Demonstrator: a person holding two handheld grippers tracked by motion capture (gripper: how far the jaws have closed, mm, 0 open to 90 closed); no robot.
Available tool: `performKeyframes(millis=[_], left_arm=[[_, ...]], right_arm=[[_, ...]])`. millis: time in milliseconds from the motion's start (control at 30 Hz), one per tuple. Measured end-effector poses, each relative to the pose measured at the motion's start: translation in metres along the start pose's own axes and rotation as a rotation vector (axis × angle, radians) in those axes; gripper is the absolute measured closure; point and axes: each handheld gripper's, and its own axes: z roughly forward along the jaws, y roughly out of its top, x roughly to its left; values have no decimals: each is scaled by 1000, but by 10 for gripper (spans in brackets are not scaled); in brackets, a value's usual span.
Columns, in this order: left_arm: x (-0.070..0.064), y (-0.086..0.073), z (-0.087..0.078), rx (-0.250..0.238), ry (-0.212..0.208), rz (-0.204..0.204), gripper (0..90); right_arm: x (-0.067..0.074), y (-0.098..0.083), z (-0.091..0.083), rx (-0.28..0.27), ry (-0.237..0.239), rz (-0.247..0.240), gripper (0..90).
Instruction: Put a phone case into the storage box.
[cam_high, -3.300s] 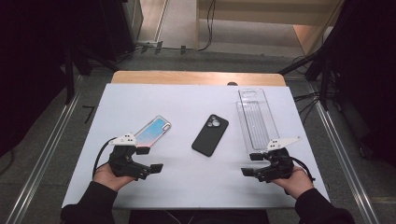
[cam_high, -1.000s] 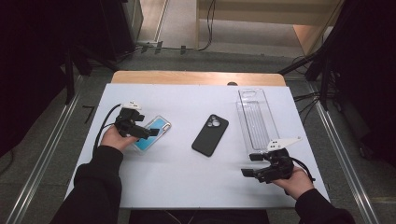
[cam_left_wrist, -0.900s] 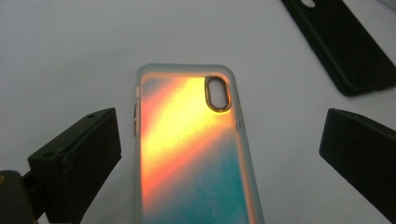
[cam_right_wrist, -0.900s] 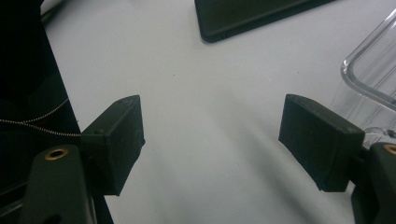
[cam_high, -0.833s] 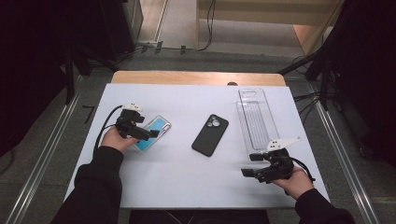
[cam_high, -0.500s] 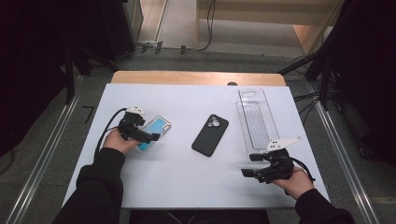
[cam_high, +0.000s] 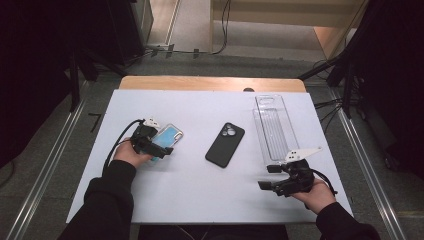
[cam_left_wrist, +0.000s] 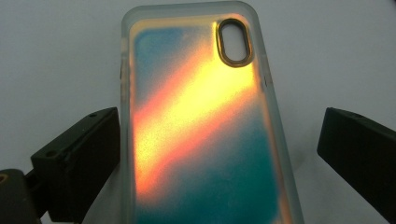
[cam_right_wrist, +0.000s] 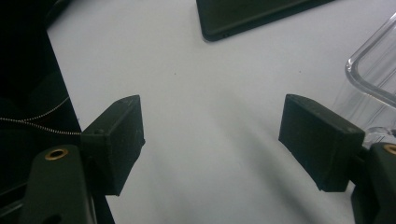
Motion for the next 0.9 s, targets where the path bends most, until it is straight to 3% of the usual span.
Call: performKeyframes(millis=[100,233,500,567,900], left_arm=[[-1,0,1,5,13,3,6],[-3,-2,-1,-16,56,-2,89],[-4,-4,-1,-29,70,-10,110],[-3,-4,-3,-30,72,-15,164],[-2,-5,-4,-36,61,-11,172]], right_arm=[[0,0,0,0,-1,-1,202],[0,0,0,1,-3,-2,203],[0,0,0,5,-5,-4,203],[0,0,0,5,-6,-5,203],[1,0,0,5,-6,-4,202]])
